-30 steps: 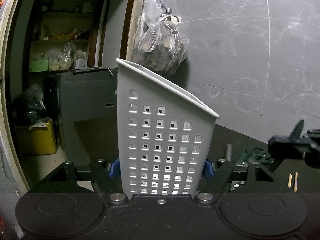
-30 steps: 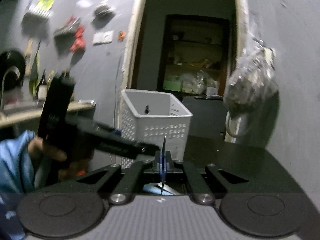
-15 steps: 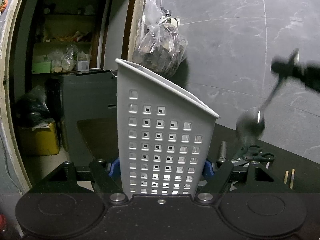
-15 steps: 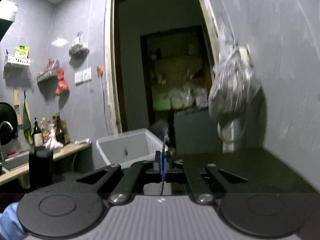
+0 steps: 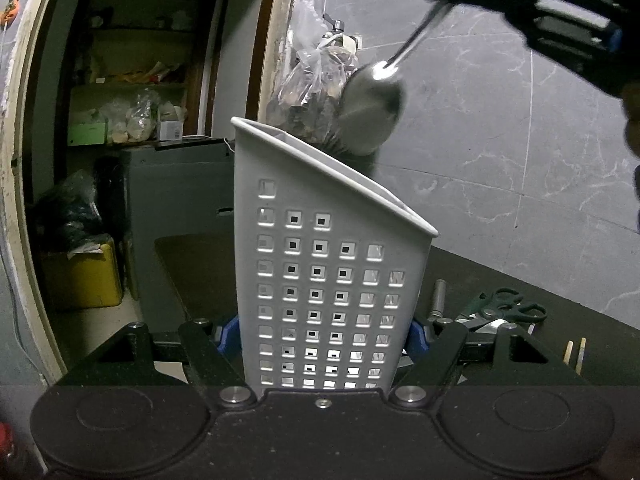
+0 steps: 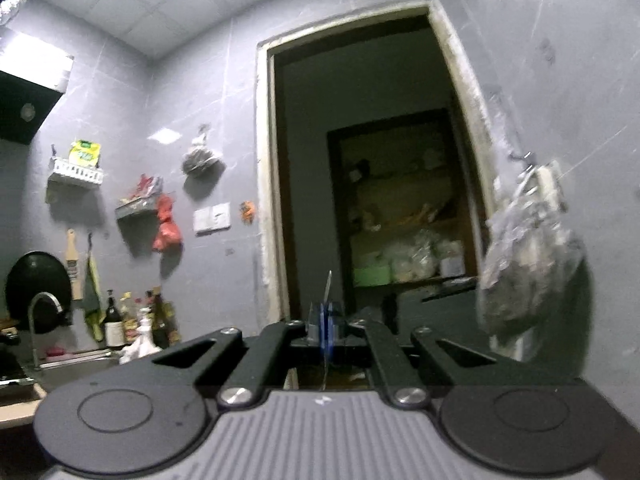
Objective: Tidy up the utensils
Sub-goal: 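Carry the spoon over the caddy and open the right tool to drop it in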
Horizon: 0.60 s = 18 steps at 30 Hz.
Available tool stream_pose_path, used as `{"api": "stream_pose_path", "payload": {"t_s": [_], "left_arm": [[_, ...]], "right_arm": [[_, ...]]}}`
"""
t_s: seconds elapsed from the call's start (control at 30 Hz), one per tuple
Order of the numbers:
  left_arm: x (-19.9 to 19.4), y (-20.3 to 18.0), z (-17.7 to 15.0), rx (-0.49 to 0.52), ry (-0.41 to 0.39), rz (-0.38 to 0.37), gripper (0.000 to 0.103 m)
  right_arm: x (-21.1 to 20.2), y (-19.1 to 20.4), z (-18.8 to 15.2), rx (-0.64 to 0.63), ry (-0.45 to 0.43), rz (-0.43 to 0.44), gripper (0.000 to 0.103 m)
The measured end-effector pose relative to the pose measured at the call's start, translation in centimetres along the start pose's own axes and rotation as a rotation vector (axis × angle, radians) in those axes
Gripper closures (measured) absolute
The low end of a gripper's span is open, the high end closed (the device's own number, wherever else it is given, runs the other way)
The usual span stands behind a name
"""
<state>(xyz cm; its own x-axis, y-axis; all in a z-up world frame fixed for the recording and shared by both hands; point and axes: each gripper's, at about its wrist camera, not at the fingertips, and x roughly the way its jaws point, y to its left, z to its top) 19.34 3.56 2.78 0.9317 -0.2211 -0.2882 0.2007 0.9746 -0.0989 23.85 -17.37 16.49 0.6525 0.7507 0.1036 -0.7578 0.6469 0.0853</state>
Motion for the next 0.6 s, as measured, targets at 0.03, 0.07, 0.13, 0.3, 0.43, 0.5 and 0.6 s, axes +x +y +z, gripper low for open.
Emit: {"api": "stream_pose_path", "payload": {"t_s": [0.03, 0.07, 0.13, 0.3, 0.43, 0.5, 0.6], "left_arm": [[-0.1, 0.0, -0.1, 0.0, 0.0, 0.0, 0.026], [-0.1, 0.0, -0.1, -0.001, -0.001, 0.0, 0.026], [-0.2, 0.0, -0.1, -0.002, -0.002, 0.001, 0.026], [-0.2, 0.0, -0.1, -0.001, -0.001, 0.0, 0.026], [-0.2, 0.0, -0.1, -0.001, -0.001, 0.001, 0.026], [-0.2, 0.0, -0.1, -0.002, -0.001, 0.0, 0.026], [-0.2, 0.0, -0.1, -0.001, -0.001, 0.0, 0.026]], "right_arm": [[0.5, 0.1, -0.3, 0.002, 0.014, 0.005, 0.101], [1.0, 0.2, -0.6, 0.005, 0.027, 0.009, 0.101], [1.9, 0.3, -1.1, 0.01, 0.059, 0.012, 0.101], [3.5, 0.5, -2.4, 0.018, 0.141, -0.003, 0.101], [5.0, 0.5, -3.5, 0.035, 0.229, -0.019, 0.101], [5.9, 0.3, -4.2, 0.05, 0.273, -0.035, 0.101], [6.8, -0.3, -5.1, 0.082, 0.326, -0.051, 0.101]]}}
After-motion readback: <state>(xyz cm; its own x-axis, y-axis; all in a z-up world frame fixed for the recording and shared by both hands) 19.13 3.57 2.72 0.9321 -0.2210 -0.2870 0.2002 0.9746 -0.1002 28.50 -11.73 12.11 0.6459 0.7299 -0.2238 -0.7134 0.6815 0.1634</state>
